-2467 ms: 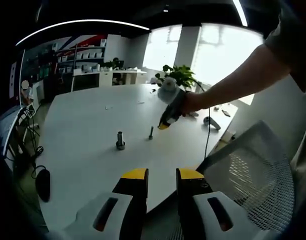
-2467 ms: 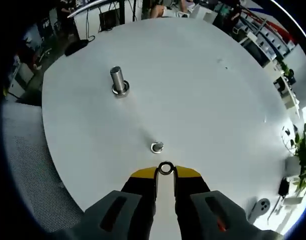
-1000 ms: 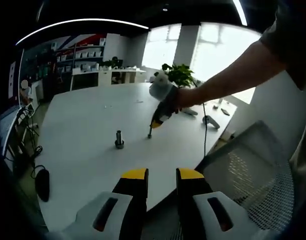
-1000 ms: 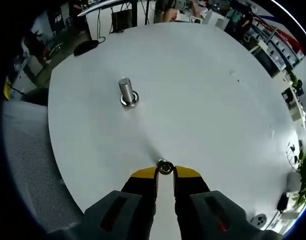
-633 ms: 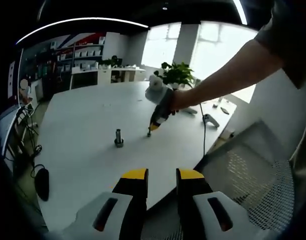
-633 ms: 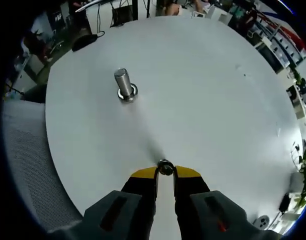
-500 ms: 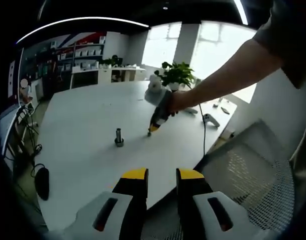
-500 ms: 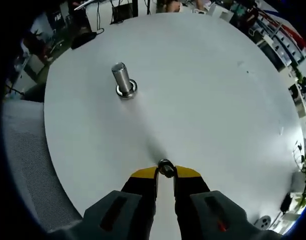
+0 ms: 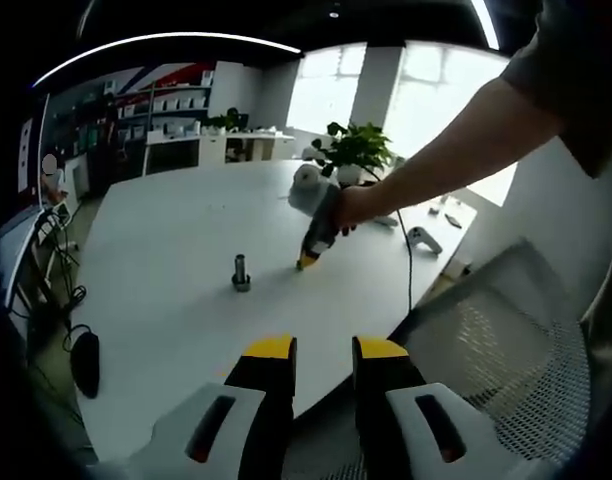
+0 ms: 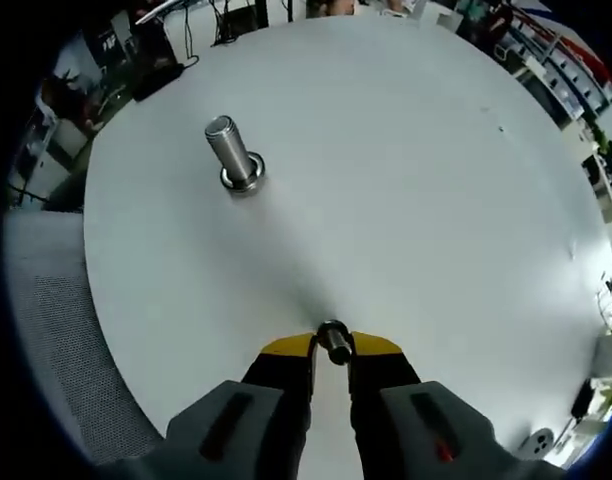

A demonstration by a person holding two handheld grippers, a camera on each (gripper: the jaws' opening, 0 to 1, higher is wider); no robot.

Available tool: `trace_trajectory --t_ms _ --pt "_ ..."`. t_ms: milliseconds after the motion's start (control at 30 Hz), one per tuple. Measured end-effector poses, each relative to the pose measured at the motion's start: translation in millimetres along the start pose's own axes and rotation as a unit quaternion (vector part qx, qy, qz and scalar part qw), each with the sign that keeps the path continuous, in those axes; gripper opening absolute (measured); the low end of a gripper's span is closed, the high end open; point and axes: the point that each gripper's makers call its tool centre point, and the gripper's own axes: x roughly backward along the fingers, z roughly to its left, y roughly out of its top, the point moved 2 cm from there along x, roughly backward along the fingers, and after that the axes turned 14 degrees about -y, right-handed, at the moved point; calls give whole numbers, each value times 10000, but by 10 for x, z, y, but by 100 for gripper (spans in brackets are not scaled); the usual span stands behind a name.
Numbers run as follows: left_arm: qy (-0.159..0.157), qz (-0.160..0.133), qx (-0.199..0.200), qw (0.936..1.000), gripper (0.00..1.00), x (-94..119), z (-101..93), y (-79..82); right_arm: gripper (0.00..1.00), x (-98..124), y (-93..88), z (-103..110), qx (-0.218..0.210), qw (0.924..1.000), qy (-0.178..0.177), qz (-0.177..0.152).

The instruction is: Place the washer onto the threaded stud by aligning its center hole with the stud, sliding it down to the base, and recovering from edge contact or off-axis alignment until the washer reaches the visible bottom stop.

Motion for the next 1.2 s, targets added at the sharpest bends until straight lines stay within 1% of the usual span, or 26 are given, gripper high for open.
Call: trace_trajectory --t_ms 133,267,467,533,633,667,700,800,867,900,1000,1100,1200 --pt "52 -27 -7 10000 20 11 13 11 16 43 -27 -6 -103 9999 22 -7" --pt "67 1 7 10000 20 9 18 2 17 89 -82 -18 -95 10000 0 -6" --pt "125 -12 54 9999 21 19 33 -3 18 179 -156 -60 -269 9996 -24 -75" --pt "158 -9 52 9999 21 23 40 -5 18 246 -178 -60 -379 9992 19 -144" --pt "174 9 68 9998 21 22 45 -8 18 367 -230 -78 -396 9989 -27 -257" --pt "178 10 57 9998 21 22 45 -5 18 312 -230 -129 -437 9985 -32 -313" --pt "179 6 45 9998 21 22 42 -1 18 328 -242 -143 -479 9982 -43 -361" --pt "195 11 47 9998 21 24 46 -1 18 462 -316 -168 -523 9970 -71 -560" --pt "285 51 65 9996 21 33 73 -15 18 529 -343 -205 -549 9957 -128 -729" --pt "322 55 73 9994 21 34 84 -17 18 588 -363 -242 -603 9941 -179 -878" --pt "376 5 115 9992 21 49 105 -9 18 731 -442 -303 -803 9908 -255 -1064" --pt "362 -28 113 9993 22 48 97 3 19 890 -527 -353 -1024 9860 -292 -1284" --pt "388 -21 92 9992 22 52 99 6 20 1104 -576 -389 -1269 9775 -422 -1634"
